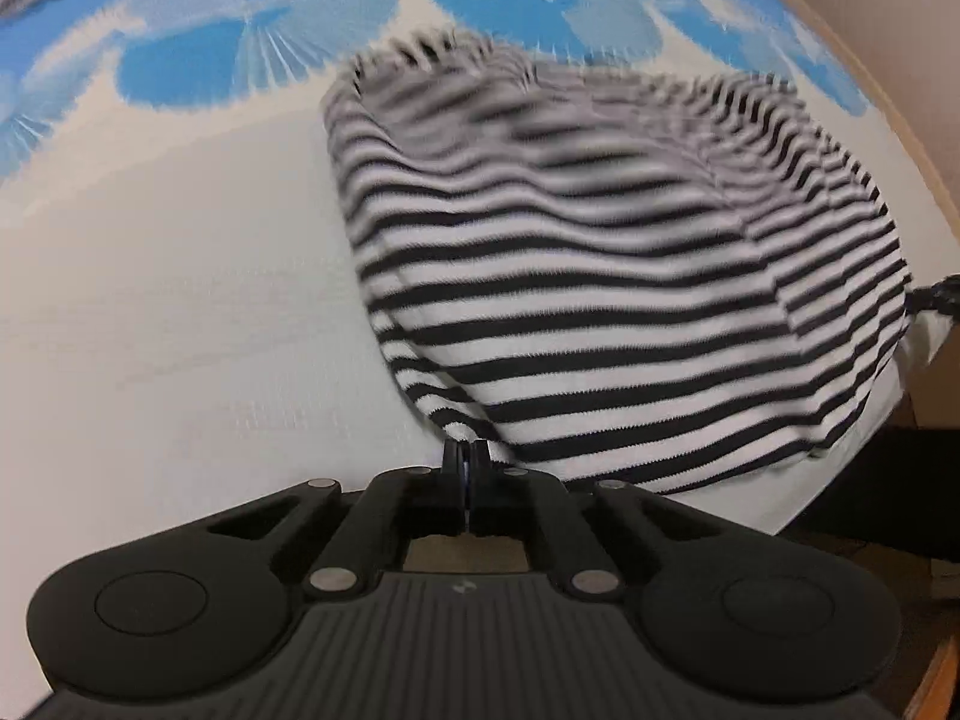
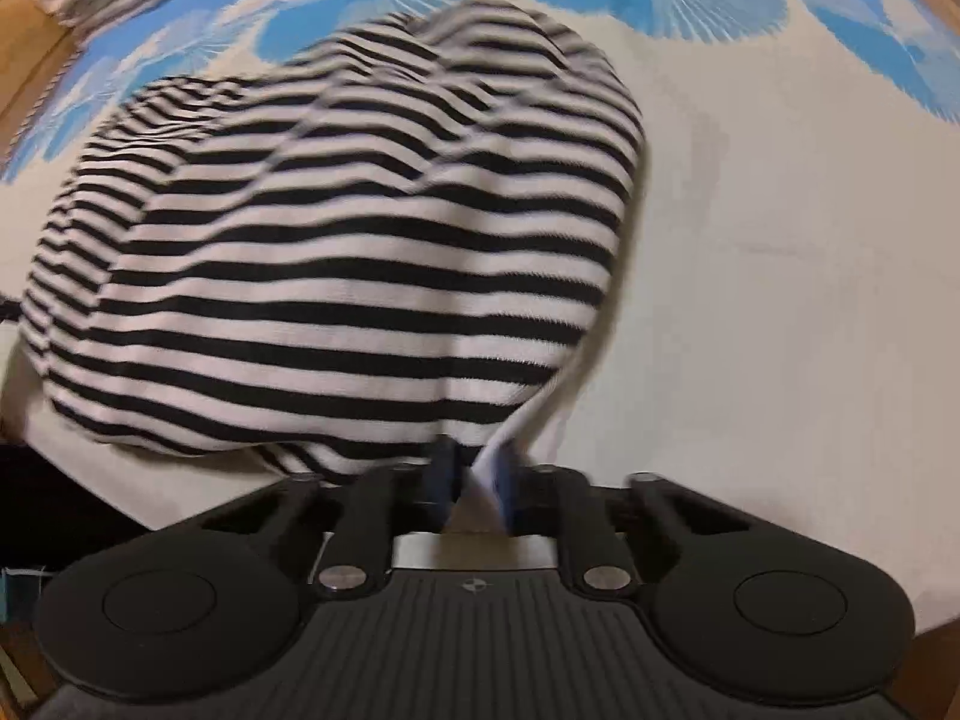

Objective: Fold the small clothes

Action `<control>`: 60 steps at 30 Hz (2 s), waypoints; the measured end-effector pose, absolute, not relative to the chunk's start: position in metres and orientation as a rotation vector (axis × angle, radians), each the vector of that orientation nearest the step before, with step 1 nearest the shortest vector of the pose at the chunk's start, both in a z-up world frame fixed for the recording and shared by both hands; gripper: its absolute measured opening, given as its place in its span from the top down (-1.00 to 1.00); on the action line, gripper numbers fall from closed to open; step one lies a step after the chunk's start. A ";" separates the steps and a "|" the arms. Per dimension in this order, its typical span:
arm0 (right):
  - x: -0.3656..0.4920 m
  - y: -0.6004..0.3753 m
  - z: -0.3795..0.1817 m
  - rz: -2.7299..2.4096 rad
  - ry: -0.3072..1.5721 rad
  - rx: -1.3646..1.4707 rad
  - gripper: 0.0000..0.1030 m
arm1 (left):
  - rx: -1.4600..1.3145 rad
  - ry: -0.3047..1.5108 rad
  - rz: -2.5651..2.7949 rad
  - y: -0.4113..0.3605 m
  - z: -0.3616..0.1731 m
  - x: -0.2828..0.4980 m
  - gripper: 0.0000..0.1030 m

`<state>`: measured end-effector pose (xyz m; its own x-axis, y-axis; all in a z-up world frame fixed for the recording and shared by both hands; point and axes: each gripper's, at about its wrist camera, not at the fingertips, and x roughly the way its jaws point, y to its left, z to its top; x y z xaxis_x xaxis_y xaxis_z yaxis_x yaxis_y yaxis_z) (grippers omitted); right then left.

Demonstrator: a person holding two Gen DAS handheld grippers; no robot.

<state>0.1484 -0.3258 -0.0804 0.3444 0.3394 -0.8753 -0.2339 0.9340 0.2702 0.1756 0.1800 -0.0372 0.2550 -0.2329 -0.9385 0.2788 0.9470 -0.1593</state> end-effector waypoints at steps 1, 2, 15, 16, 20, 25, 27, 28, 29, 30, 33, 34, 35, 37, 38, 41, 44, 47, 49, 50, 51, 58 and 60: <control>0.149 -0.337 -0.066 0.356 1.105 0.158 0.84 | 0.013 1.250 -0.319 0.182 -0.031 0.175 0.99; 0.150 -0.350 -0.053 0.338 1.060 0.218 0.85 | -0.040 1.235 -0.284 0.194 -0.021 0.173 0.99; 0.133 -0.325 -0.080 0.228 1.254 -0.035 0.81 | 0.147 1.282 -0.169 0.190 -0.029 0.148 1.00; 0.132 -0.324 -0.076 0.225 1.245 -0.047 0.76 | 0.116 1.251 -0.186 0.189 -0.022 0.147 0.99; 0.125 -0.337 -0.059 0.146 1.165 -0.047 0.73 | 0.125 1.157 -0.247 0.162 -0.006 0.146 0.93; 0.127 -0.337 -0.035 0.147 0.996 0.007 0.67 | 0.219 1.100 -0.233 0.115 -0.012 0.159 0.75; 0.127 -0.329 -0.032 0.202 0.961 0.030 0.60 | 0.240 1.093 -0.204 0.102 -0.013 0.164 0.63; 0.132 -0.320 -0.036 0.226 0.972 0.028 0.44 | 0.246 1.106 -0.187 0.103 -0.018 0.167 0.58; 0.134 -0.311 -0.043 0.243 1.004 0.006 0.24 | 0.244 1.131 -0.167 0.100 -0.028 0.178 0.46; 0.138 -0.301 -0.055 0.250 1.056 -0.042 0.19 | 0.240 1.164 -0.149 0.101 -0.035 0.182 0.41; 0.141 -0.270 -0.086 0.244 1.175 -0.269 0.18 | 0.258 1.358 -0.037 0.108 -0.070 0.194 0.33; 0.142 -0.264 -0.085 0.235 1.166 -0.290 0.16 | 0.253 1.380 -0.003 0.111 -0.074 0.196 0.33; 0.145 -0.262 -0.080 0.213 1.156 -0.269 0.16 | 0.238 1.374 0.030 0.114 -0.072 0.200 0.33; 0.151 -0.265 -0.068 0.163 1.118 -0.163 0.17 | 0.235 1.286 0.040 0.112 -0.056 0.205 0.33; 0.154 -0.264 -0.063 0.136 1.096 -0.134 0.17 | 0.224 1.209 0.020 0.108 -0.043 0.207 0.33; 0.152 -0.252 -0.040 0.096 0.928 -0.116 0.17 | 0.152 1.081 -0.069 0.096 -0.021 0.210 0.33; 0.155 -0.234 -0.026 0.131 0.833 -0.089 0.16 | 0.127 1.069 -0.127 0.082 -0.023 0.216 0.33; 0.168 -0.219 -0.042 0.174 0.894 -0.088 0.04 | 0.142 1.095 -0.142 0.075 -0.040 0.222 0.32; 0.174 -0.208 -0.067 0.192 1.027 -0.167 -0.06 | 0.177 1.167 -0.112 0.074 -0.064 0.231 0.32; 0.176 -0.203 -0.080 0.199 1.072 -0.224 -0.06 | 0.185 1.189 -0.097 0.076 -0.072 0.231 0.29; 0.175 -0.199 -0.084 0.208 1.065 -0.271 -0.06 | 0.180 1.197 -0.085 0.080 -0.078 0.233 0.14; 0.180 -0.222 -0.048 0.103 0.895 -0.148 -0.07 | 0.187 1.039 -0.051 0.088 -0.054 0.240 0.04; 0.188 -0.235 -0.049 0.024 0.881 -0.108 -0.09 | 0.158 1.024 -0.047 0.089 -0.052 0.245 0.05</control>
<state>0.1879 -0.2347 -0.0485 0.6364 -0.0239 -0.7710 -0.0650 0.9943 -0.0844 0.2453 0.0894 -0.0520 0.5199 0.0349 -0.8535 0.1125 0.9877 0.1089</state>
